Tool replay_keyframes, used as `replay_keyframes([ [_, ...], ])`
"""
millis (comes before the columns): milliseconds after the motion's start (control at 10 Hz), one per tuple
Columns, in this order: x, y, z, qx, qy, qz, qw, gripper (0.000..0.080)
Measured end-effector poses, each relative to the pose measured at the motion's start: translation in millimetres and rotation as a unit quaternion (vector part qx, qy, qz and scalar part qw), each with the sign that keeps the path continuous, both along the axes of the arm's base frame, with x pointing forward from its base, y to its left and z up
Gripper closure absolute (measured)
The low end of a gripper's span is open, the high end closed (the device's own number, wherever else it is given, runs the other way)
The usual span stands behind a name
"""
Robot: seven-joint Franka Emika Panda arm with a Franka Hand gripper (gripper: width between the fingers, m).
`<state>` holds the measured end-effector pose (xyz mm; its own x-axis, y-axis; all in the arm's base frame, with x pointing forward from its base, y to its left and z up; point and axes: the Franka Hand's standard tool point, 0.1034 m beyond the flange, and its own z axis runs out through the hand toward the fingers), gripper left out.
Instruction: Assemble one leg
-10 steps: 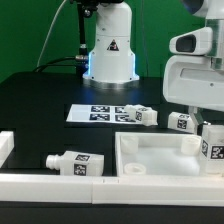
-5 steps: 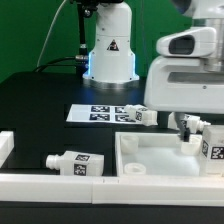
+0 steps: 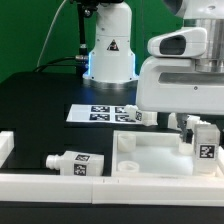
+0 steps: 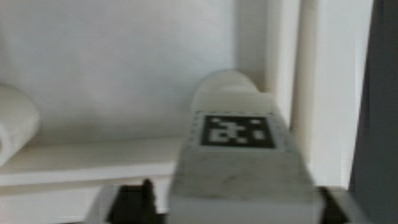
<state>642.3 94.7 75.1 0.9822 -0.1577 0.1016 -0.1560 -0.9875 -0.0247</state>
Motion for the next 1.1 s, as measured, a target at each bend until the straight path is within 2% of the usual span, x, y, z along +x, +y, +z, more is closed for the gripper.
replay_keyframes([
  [300,-1.2,4.5,-1.0,0.015,0.003,-0.142,0.990,0.0512],
  [500,-1.4,6.2,-0.5,0.032,0.007,-0.265,0.964,0.0512],
  [700,-1.6,11.5,-2.6,0.061,0.011,-0.433,0.899,0.0512],
  [900,-2.2,11.4,-3.2,0.079,0.014,-0.546,0.834,0.0512],
  [1100,-2.7,10.2,-3.5,0.087,0.019,-0.590,0.803,0.0512],
])
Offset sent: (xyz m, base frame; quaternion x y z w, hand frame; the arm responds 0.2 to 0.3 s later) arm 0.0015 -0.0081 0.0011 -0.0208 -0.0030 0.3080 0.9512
